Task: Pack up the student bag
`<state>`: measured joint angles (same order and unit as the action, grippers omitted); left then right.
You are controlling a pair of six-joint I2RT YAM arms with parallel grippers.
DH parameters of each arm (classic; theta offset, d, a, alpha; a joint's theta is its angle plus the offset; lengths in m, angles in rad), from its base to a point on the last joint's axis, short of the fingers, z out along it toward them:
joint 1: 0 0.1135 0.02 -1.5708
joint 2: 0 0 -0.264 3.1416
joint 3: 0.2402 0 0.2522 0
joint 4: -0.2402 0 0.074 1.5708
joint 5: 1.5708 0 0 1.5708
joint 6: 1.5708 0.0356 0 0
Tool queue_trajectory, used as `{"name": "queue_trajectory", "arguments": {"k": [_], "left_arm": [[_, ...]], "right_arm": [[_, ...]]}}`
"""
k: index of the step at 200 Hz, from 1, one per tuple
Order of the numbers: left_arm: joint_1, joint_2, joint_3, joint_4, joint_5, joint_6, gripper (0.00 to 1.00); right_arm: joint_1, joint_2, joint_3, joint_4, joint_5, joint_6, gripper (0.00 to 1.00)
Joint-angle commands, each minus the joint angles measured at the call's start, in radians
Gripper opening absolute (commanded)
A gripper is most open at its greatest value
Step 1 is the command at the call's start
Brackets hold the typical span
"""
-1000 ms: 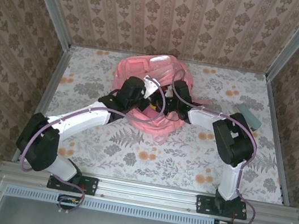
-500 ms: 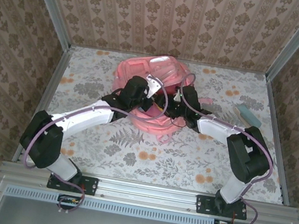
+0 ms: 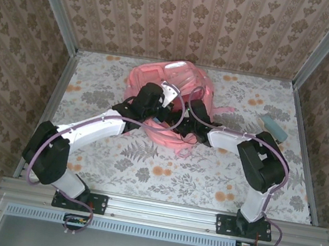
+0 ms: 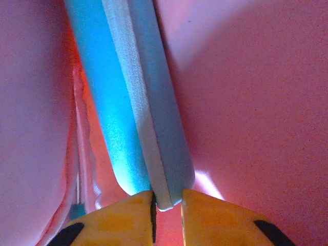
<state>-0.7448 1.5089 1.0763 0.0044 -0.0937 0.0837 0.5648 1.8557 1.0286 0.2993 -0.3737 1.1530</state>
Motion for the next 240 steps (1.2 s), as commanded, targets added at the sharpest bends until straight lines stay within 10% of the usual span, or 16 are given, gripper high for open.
{"name": "queue_trajectory", "arguments": {"k": [1, 67, 156, 200, 240], "left_arm": [[-0.007, -0.038, 0.051, 0.138, 0.091, -0.056, 0.02], [-0.005, -0.007, 0.059, 0.135, 0.125, -0.115, 0.03], [-0.005, 0.136, 0.176, 0.123, 0.266, -0.244, 0.07], [0.022, 0.207, 0.317, -0.063, 0.317, -0.350, 0.63], [0.110, 0.125, 0.226, -0.119, 0.317, -0.495, 0.78]], "right_arm": [[-0.008, 0.037, 0.058, 0.089, 0.023, 0.000, 0.17], [-0.065, -0.001, 0.004, 0.178, 0.020, -0.005, 0.17], [-0.190, -0.587, -0.380, -0.209, 0.211, -0.070, 0.43], [-0.200, -0.794, -0.348, -0.549, 0.476, -0.240, 0.54], [-0.083, -0.776, -0.238, -0.676, 0.603, -0.386, 0.59]]}}
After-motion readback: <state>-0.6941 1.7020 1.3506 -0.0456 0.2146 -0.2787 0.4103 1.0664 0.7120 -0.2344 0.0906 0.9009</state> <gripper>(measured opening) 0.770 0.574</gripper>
